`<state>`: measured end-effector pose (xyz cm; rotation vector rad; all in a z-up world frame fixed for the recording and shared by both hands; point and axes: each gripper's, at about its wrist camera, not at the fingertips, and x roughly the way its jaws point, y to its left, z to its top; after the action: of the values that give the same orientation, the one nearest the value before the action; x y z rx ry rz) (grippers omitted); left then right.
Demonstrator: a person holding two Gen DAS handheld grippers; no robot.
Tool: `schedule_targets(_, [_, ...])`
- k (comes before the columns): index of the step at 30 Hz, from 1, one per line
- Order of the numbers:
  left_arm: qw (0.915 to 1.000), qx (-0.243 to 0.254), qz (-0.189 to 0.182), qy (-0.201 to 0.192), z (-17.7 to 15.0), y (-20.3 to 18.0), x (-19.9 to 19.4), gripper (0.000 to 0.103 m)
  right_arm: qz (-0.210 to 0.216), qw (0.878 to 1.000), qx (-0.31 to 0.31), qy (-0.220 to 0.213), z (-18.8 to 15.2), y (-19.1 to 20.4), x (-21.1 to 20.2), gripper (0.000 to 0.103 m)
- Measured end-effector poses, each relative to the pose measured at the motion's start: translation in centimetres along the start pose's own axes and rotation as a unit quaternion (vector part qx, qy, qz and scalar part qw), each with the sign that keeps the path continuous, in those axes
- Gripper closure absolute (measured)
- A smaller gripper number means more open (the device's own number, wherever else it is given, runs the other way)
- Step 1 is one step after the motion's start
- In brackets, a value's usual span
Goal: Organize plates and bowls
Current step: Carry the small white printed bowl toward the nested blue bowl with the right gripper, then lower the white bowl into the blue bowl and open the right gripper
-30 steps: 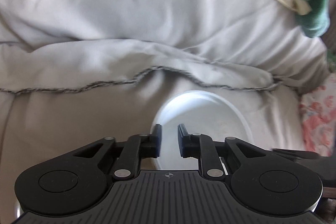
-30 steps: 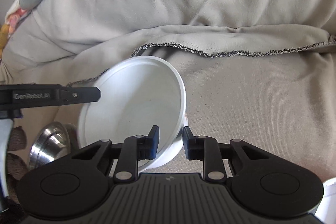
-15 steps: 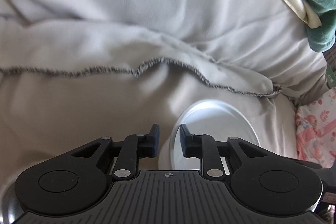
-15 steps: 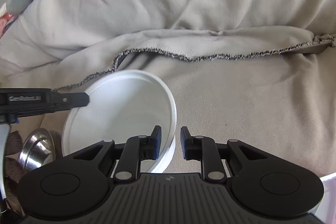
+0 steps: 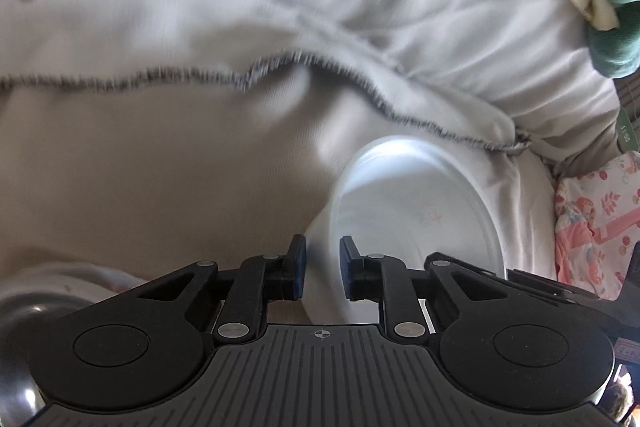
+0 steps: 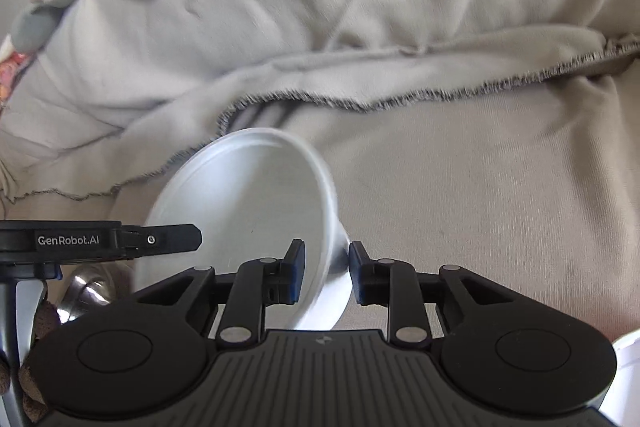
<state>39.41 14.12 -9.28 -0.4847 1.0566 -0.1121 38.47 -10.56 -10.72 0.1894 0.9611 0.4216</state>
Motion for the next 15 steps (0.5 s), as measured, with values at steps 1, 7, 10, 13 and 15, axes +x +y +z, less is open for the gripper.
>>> schedule_targets(1, [1.0, 0.001, 0.004, 0.006, -0.1, 0.0, 0.5, 0.081, -0.003, 1.0, 0.002, 0.01, 0.0, -0.2, 0.5, 0.078])
schedule_targets(7, [0.9995, 0.023, 0.016, 0.013, -0.5, -0.5, 1.6, 0.08, 0.009, 0.998, 0.018, 0.056, -0.1, -0.9, 1.9, 0.077])
schedule_targets(10, [0.998, 0.045, -0.003, -0.044, -1.0, -1.6, -0.9, 0.081, 0.004, 1.0, 0.026, 0.013, -0.1, -0.5, 0.4, 0.077])
schedule_targets(13, [0.9863, 0.101, -0.008, -0.13, -2.2, -4.1, -6.1, 0.08, 0.003, 0.996, -0.033, -0.082, -0.5, 2.4, -5.0, 0.077])
schedule_targets(15, [0.9805, 0.105, -0.014, -0.166, -3.8, -4.8, -9.7, 0.08, 0.007, 0.989, -0.07, -0.132, -1.1, 4.5, -8.9, 0.077])
